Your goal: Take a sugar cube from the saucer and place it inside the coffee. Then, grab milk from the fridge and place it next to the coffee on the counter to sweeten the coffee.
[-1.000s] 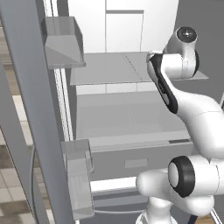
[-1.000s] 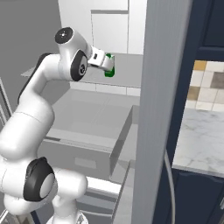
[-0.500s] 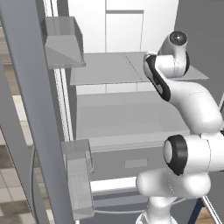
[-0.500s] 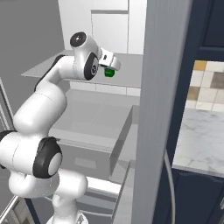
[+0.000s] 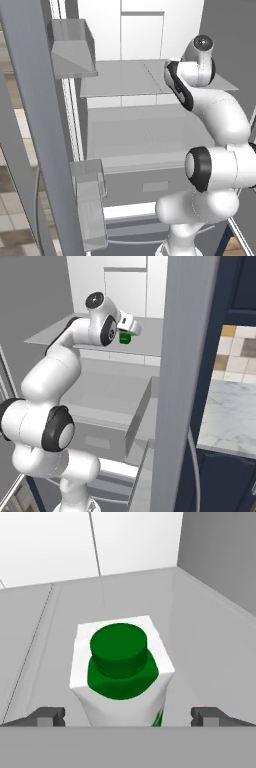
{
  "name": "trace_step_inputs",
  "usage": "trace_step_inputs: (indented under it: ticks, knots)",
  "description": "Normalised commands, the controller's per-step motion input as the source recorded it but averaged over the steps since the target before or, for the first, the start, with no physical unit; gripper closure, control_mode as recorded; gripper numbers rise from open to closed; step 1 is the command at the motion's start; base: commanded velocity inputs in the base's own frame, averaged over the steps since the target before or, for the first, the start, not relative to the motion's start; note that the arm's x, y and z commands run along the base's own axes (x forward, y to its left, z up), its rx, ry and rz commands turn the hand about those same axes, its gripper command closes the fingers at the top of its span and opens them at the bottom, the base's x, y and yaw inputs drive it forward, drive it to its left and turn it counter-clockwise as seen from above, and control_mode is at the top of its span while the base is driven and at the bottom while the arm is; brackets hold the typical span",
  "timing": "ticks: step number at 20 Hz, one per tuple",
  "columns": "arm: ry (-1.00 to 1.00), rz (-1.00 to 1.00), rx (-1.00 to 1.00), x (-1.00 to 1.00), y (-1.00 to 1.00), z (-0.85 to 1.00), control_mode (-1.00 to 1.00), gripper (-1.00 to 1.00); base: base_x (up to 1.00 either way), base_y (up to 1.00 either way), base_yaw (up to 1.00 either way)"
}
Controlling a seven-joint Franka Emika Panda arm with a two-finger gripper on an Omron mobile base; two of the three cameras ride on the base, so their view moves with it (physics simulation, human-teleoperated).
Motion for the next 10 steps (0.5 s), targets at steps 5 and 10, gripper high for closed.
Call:
trace_step_inputs:
  ticks: [5,10]
  knots:
    - [0.0,0.0,0.0,0.21,0.0,-0.11,-1.0,-1.0,0.0,0.0,0.0]
    - [0.0,0.0,0.0,0.19,0.0,-0.01,-1.0,-1.0,0.0,0.0,0.0]
